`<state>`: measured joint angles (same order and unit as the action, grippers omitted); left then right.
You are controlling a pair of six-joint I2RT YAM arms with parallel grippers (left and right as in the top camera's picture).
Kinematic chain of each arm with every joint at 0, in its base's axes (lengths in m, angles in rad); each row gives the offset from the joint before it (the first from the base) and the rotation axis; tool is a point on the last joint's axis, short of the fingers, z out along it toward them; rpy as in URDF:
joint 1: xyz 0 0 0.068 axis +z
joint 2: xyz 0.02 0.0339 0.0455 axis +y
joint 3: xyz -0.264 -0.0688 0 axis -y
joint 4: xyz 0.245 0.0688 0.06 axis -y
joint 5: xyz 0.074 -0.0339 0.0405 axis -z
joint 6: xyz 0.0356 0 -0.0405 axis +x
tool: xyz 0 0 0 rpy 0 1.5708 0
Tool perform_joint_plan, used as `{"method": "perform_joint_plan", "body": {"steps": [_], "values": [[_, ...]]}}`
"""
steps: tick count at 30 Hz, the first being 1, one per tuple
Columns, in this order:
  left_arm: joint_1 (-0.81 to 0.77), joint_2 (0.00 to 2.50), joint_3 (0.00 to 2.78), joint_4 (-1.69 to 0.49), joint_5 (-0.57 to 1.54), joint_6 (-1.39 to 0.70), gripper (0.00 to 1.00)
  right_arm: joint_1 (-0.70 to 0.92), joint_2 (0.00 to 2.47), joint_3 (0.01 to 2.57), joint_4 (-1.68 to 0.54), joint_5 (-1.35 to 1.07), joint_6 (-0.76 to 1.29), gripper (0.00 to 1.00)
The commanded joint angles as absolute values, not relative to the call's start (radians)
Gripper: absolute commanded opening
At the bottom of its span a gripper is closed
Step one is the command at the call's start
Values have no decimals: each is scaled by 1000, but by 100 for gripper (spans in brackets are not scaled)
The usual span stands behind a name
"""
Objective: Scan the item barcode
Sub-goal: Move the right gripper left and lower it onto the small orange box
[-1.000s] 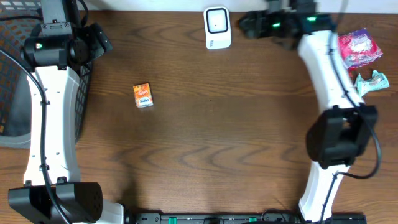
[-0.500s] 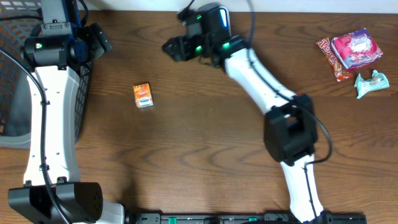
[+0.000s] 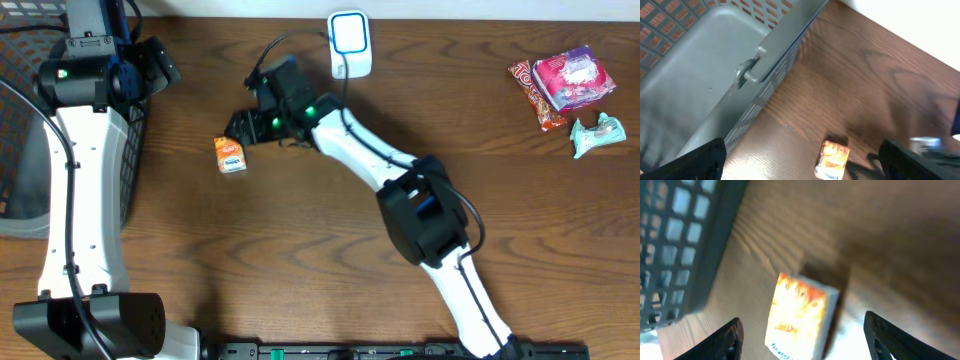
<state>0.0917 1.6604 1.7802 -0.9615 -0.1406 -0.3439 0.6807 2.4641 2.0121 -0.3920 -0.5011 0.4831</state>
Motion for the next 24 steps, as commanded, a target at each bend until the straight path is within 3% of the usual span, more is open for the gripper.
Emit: {"method": "perform_joint_plan", "body": {"steps": [1,7,24], "values": [[106,1648,1786,-964,-161,-354,98,696,2480,2006,-408,-506,505,72],[106,1648,1786,-964,-161,-354,98,694,2481,2006,-470,-498,504,67],[106,1648,1786,-964,-161,-354,98,709,2506,2006,-465,-487,532,65]]}}
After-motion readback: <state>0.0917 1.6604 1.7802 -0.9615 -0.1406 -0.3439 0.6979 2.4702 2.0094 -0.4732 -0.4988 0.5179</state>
